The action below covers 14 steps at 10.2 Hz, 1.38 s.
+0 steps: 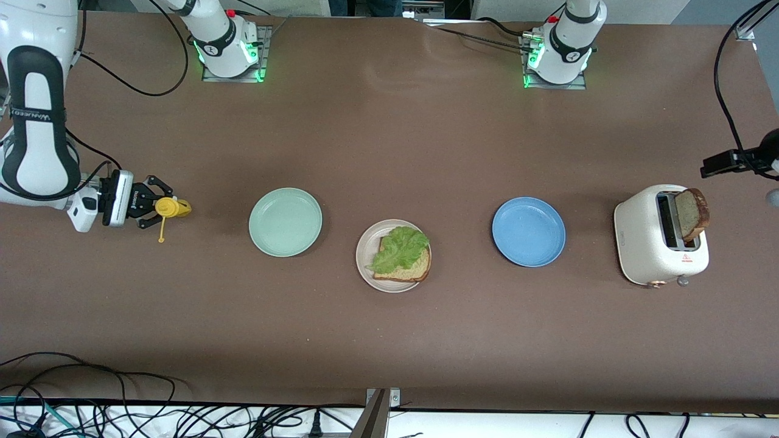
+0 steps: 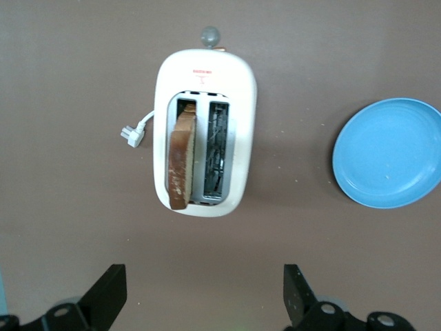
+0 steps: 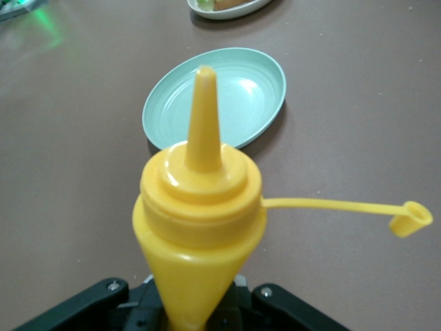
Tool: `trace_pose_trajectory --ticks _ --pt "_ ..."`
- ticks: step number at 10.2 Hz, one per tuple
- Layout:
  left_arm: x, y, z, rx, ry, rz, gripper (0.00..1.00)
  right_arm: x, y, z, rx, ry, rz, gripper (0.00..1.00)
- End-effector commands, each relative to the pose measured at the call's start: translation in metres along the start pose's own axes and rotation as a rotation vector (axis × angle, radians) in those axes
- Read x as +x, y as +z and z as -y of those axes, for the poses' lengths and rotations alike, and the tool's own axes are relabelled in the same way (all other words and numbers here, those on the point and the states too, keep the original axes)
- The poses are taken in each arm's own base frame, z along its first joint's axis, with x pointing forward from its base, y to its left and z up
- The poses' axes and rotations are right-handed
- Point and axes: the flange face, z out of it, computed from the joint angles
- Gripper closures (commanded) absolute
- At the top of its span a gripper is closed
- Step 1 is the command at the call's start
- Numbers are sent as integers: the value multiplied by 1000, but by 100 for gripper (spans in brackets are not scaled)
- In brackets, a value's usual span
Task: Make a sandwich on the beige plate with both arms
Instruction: 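Carry the mustard bottle with the right gripper past the green plate, then set the mustard bottle down and open the right gripper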
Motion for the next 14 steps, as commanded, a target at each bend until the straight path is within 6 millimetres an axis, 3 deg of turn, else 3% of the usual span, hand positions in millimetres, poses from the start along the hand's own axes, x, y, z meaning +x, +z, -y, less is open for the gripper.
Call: trace_pose_trajectory --ticks 1,6,7,8,9,11,12,13,14 --pt "16 12 14 24 -9 18 0 -19 27 -2 15 -53 -151 100" --pt "40 72 30 88 41 1 0 -41 45 -3 13 -71 -213 100" --pt "39 89 31 84 42 3 0 -41 45 -3 11 -70 -212 96" --pt "40 105 31 72 43 -9 0 -40 44 -4 11 -62 -212 67" --pt "37 122 28 47 41 -3 0 -41 46 -4 13 -54 -210 57" --pt "32 156 34 40 39 0 6 -41 46 -5 11 -54 -212 15" --pt "32 160 36 37 46 -1 7 -41 45 -5 9 -54 -213 0" --pt "32 162 36 37 48 2 27 -39 42 -8 5 -60 -212 0" --pt "32 159 34 38 51 -2 69 -44 34 -9 -8 -54 -212 0"
